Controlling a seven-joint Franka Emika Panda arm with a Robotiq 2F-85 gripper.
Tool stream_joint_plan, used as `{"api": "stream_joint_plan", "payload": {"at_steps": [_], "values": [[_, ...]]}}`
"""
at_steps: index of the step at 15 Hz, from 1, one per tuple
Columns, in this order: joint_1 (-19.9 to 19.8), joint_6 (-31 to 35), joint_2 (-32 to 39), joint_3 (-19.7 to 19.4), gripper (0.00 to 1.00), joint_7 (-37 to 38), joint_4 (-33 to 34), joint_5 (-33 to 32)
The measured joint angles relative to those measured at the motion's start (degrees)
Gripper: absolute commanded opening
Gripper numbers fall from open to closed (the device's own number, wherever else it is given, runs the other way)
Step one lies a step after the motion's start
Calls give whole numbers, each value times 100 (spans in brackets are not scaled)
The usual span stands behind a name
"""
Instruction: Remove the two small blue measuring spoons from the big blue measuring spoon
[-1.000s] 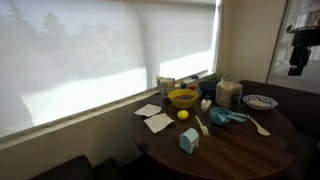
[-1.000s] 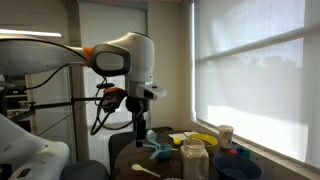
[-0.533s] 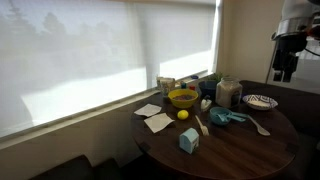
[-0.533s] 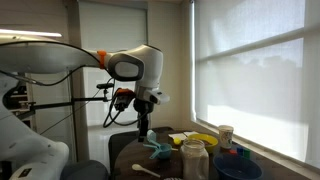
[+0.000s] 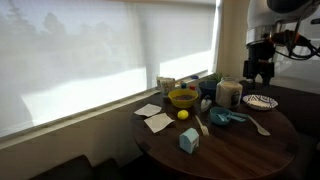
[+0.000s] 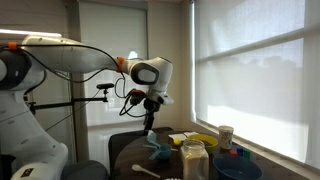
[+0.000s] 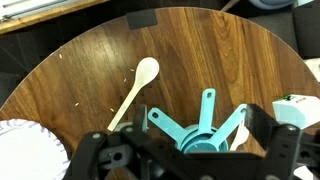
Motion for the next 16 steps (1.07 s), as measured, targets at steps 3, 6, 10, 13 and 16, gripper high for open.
{"api": "stream_joint_plan", "payload": {"at_steps": [3,6,10,13,16], "values": [[-3,0,186,56,100,115,115,0],[-5,0,188,53,100,118,142,-5],[38,106,247,79,100,93,81,8],[104,263,314,112,100,29,-44,8],[170,389,382,142,100,-6,-175,8]]}}
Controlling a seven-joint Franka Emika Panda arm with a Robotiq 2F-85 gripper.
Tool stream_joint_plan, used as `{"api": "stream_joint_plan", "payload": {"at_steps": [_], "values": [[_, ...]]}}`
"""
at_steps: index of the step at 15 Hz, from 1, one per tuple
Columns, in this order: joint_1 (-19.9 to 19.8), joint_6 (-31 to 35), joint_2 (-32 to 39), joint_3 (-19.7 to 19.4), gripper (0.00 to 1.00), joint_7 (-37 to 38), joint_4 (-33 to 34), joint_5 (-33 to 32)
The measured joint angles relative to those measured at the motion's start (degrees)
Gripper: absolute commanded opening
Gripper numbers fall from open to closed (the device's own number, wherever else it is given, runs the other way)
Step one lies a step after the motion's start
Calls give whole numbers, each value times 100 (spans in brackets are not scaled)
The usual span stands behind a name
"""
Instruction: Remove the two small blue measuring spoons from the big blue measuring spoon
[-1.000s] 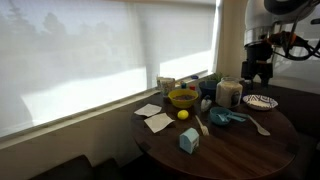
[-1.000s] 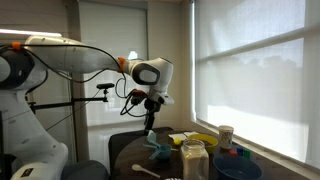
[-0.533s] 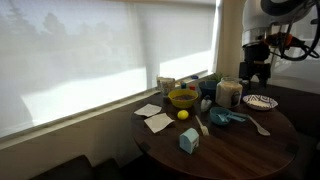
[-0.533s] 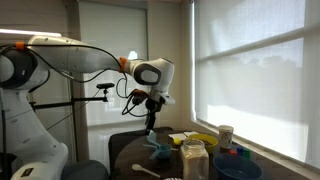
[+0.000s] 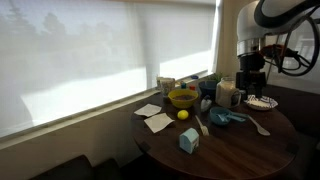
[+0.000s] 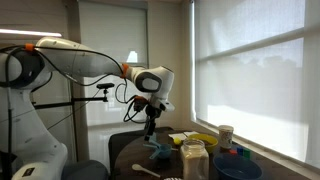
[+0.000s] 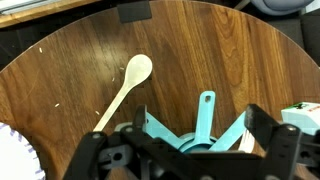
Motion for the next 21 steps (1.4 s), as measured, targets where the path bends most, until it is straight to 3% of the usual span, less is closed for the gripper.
{"api": "stream_joint_plan", "payload": {"at_steps": [8,18,21], "values": [[139,673,243,99,100,73,-204,163],[228,1478,636,353,100,824,-198,522],[255,1659,737,372,90,854,-198,522]]}}
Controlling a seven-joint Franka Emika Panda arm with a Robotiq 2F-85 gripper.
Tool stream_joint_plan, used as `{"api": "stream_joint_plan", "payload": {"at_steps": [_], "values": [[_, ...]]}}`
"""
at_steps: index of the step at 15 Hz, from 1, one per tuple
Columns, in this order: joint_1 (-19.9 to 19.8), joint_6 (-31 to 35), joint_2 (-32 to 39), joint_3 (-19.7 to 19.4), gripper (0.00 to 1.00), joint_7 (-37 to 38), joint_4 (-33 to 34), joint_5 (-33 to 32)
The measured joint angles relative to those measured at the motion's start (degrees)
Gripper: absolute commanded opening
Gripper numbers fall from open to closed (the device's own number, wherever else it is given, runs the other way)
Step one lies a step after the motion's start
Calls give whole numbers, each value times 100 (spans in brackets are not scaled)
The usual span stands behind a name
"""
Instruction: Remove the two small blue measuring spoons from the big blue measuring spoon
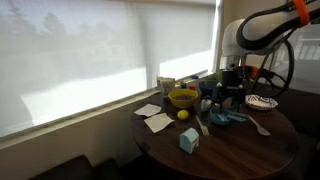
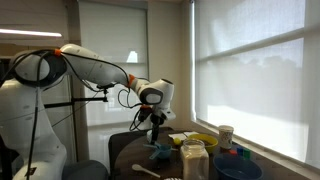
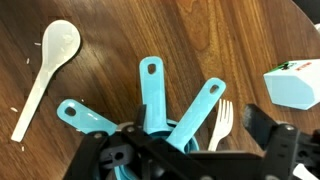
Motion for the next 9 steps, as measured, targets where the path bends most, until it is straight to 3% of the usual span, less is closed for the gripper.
{"api": "stream_joint_plan", "payload": {"at_steps": [2,5,9], "values": [[19,85,48,0,75,2,0,0],[42,236,99,0,64,3,0,1],[51,329,134,0,73,3,0,1]]}}
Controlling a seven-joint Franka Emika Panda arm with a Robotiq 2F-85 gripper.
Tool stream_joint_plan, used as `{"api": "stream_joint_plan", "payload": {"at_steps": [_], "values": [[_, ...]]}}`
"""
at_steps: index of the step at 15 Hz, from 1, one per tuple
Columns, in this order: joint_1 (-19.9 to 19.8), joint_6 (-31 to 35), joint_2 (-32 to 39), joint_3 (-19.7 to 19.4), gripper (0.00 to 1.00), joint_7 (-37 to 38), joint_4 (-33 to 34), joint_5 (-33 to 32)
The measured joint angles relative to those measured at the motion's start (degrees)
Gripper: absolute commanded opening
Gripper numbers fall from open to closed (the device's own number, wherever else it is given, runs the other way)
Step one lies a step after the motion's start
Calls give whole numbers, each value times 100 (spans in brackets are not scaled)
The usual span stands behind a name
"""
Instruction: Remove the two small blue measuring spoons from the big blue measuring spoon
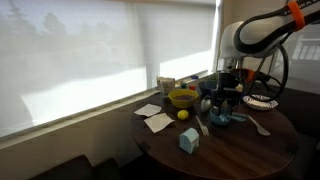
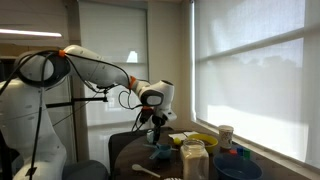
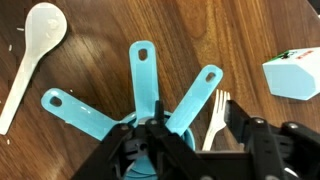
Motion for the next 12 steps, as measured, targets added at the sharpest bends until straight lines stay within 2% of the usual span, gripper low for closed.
{"api": "stream_joint_plan", "payload": {"at_steps": [3,10,12], "values": [[4,4,39,0,72,0,0,0],[4,4,114,0,58,1,0,42],[5,4,121,0,58,1,0,57]]}}
